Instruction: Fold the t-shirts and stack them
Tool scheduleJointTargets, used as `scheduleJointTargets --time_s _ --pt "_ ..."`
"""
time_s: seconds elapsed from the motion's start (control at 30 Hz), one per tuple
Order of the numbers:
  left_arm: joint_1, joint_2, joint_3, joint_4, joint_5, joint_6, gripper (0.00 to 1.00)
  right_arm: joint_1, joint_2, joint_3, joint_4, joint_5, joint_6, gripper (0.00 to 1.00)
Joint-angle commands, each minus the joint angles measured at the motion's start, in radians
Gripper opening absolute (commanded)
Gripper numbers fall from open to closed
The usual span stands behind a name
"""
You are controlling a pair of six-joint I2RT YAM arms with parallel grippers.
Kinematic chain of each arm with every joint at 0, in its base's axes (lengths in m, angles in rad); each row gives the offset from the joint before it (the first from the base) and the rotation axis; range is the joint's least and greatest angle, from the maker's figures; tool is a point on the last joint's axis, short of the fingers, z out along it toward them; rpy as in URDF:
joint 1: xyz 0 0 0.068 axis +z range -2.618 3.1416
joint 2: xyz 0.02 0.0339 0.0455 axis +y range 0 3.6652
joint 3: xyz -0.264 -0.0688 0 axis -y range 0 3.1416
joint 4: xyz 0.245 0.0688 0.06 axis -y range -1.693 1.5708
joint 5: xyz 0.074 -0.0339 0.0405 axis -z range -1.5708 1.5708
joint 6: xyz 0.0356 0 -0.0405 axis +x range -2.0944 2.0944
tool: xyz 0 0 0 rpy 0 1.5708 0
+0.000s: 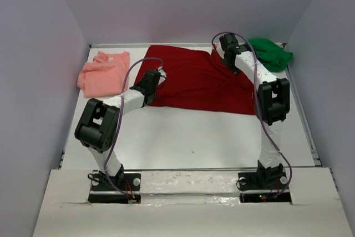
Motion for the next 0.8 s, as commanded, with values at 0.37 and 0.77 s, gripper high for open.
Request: scheduleJointTargets --time_s 0.37,0.77 --pt "-0.011 0.116 0.069 0.165 -0.121 0.062 0.00 -0.024 0.017 0.060 0.033 0.041 -0.030 0.00" --pt "-0.011 0.211 0.122 0.215 -0.144 0.081 0.00 -0.033 0.029 0.073 0.035 0.050 -0.025 0.00"
